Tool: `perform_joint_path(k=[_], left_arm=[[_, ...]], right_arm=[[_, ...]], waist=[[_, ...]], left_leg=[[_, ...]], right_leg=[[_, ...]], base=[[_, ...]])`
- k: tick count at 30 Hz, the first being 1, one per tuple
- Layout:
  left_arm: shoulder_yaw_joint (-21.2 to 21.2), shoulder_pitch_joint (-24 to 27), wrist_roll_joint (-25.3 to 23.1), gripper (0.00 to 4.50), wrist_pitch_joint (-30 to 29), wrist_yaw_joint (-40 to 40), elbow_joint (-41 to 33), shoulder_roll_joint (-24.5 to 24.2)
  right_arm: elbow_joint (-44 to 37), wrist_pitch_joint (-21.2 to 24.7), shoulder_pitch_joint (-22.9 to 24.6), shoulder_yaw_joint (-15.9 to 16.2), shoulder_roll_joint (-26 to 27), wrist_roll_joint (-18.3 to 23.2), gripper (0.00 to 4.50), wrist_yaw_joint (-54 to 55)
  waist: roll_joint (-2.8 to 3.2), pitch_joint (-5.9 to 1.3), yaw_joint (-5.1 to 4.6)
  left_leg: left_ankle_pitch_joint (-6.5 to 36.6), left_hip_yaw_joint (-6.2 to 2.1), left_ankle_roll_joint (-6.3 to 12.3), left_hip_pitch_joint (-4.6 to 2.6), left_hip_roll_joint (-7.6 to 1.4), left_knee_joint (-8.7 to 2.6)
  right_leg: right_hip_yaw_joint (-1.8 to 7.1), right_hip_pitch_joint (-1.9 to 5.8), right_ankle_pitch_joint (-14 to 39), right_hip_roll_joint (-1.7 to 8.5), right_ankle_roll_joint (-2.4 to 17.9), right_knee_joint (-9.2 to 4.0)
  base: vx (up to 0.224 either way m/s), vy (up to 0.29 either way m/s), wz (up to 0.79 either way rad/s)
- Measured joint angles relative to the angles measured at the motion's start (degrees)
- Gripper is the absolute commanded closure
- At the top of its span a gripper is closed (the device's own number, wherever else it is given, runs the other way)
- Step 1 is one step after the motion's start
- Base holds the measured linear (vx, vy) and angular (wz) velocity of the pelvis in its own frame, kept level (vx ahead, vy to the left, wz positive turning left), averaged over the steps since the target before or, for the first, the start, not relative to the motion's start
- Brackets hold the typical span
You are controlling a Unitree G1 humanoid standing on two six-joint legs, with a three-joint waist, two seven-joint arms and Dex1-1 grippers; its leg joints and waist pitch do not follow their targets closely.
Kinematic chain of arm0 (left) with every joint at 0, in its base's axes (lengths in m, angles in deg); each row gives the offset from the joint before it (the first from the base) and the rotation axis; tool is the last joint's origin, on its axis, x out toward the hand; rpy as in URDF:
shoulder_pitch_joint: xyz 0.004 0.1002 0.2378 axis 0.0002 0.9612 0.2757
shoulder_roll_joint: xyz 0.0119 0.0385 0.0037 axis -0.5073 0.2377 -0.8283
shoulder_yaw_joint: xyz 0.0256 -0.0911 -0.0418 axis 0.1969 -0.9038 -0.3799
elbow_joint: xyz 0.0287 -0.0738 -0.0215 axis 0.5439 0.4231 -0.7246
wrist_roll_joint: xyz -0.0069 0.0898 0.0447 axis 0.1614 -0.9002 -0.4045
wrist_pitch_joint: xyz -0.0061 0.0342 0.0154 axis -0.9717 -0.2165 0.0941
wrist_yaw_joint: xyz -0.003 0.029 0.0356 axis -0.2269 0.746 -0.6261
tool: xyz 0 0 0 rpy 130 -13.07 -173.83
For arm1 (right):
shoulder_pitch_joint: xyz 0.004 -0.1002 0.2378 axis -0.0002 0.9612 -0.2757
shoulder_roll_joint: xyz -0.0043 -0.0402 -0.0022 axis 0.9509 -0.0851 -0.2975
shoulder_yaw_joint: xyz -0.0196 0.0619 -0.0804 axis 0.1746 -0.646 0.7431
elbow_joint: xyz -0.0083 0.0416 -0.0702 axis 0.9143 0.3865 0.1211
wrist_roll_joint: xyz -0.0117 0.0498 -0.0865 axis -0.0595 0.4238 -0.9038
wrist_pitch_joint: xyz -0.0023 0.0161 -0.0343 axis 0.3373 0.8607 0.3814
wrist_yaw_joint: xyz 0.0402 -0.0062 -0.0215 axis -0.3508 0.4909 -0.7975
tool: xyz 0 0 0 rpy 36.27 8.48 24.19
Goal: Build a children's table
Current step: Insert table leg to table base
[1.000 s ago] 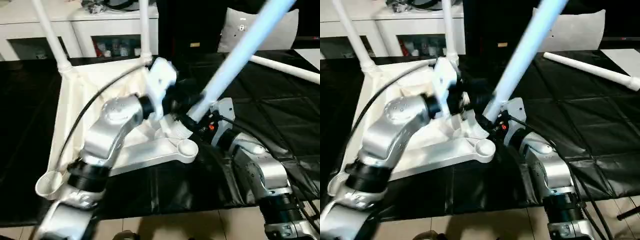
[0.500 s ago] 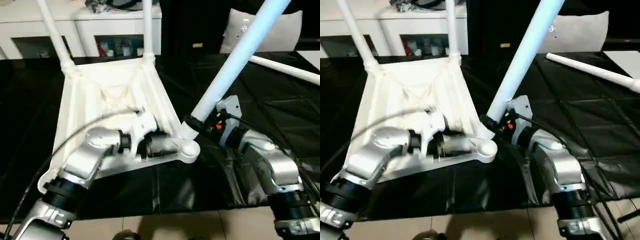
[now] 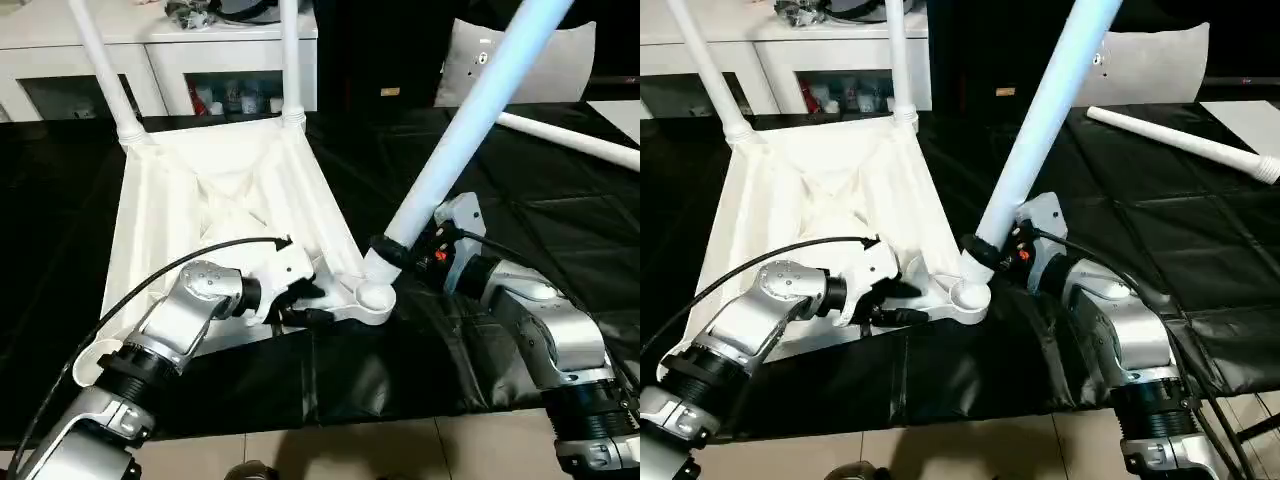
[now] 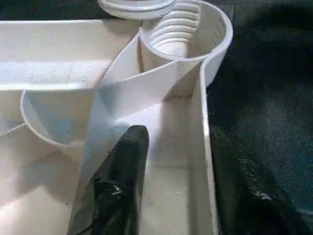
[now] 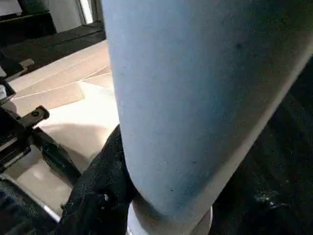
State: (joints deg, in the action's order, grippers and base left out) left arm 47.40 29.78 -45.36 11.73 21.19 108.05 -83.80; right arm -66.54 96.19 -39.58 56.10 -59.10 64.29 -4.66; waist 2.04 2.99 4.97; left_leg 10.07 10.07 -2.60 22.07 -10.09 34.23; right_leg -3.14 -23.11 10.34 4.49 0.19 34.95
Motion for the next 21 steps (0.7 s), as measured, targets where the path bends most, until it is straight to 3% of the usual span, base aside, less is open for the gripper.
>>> perform_joint_path(k=[10,15,21], left_arm=[[0.2,2.2,-0.9,3.56,-1.4,0.4,-3.8,-1.1],[0.2,2.8,-0.8,4.15,-2.1,0.4,-4.9,-1.1],[0.3,3.0,-0.9,4.46,-1.8,0.2,-5.3,-1.0]], right_arm=[[-3.5,5.7,-0.5,2.5,-2.1,0.5,2.62,-2.8],[-3.5,7.5,-1.5,3.2,-2.1,0.7,2.62,-3.0],[-2.7,8.9,-3.0,4.4,-2.1,0.6,2.62,-3.6]], waist=[[-0.07,-0.04,-0.19],[-0.13,-0.07,-0.17],[-0.16,-0.08,-0.10]], left_leg=[[0.0,-0.01,-0.04,-0.10,-0.01,0.01],[0.0,-0.01,-0.04,-0.10,-0.01,0.01],[0.0,-0.01,-0.04,-0.09,-0.01,0.01]], right_leg=[[0.01,0.02,0.1,-0.01,-0.1,0.06],[0.01,0.02,0.1,-0.01,-0.1,0.07],[0.01,0.02,0.1,-0.01,-0.1,0.06]], base=[[0.000,0.000,0.00],[0.000,0.000,0.00],[0.000,0.000,0.00]])
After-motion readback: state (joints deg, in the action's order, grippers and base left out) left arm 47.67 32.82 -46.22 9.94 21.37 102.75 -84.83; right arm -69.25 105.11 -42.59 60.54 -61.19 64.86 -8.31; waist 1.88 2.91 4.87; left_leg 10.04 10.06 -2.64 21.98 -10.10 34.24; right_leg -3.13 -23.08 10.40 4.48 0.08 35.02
